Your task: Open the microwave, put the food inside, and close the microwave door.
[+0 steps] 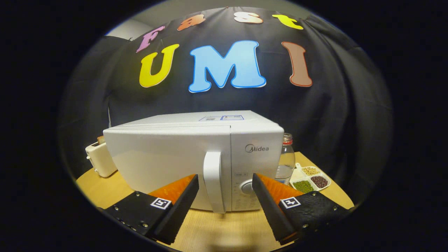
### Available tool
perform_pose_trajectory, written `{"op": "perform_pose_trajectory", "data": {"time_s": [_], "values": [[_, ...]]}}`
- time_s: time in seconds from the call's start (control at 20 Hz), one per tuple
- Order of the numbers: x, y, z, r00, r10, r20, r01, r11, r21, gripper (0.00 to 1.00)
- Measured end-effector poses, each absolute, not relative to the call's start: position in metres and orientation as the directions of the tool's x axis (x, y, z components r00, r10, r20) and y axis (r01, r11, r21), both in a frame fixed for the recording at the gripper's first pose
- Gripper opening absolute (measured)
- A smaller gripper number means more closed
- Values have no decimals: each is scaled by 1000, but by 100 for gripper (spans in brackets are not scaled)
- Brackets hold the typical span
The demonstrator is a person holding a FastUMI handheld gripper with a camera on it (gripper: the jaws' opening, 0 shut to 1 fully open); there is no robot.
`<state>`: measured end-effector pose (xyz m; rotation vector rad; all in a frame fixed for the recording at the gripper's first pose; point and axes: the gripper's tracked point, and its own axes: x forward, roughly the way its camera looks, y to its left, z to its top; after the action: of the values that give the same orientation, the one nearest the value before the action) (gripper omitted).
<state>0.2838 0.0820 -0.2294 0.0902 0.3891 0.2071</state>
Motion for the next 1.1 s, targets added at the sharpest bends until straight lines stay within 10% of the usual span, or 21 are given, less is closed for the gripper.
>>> {"op": "perform_pose_trajectory", "data": {"time_s": [0.05,0.1,0.25,0.3,0.55,1.1], "values": [[283,85,-233,897,220,-384,-178,974,142,94],[284,90,-234,891,226,-394,-177,972,157,69],[283,98,-236,883,225,-413,-183,973,140,61],[286,100,-236,884,206,-420,-171,978,119,33],[283,98,-239,866,191,-462,-170,982,86,14],[278,98,-236,859,173,-481,-156,985,75,14]]}}
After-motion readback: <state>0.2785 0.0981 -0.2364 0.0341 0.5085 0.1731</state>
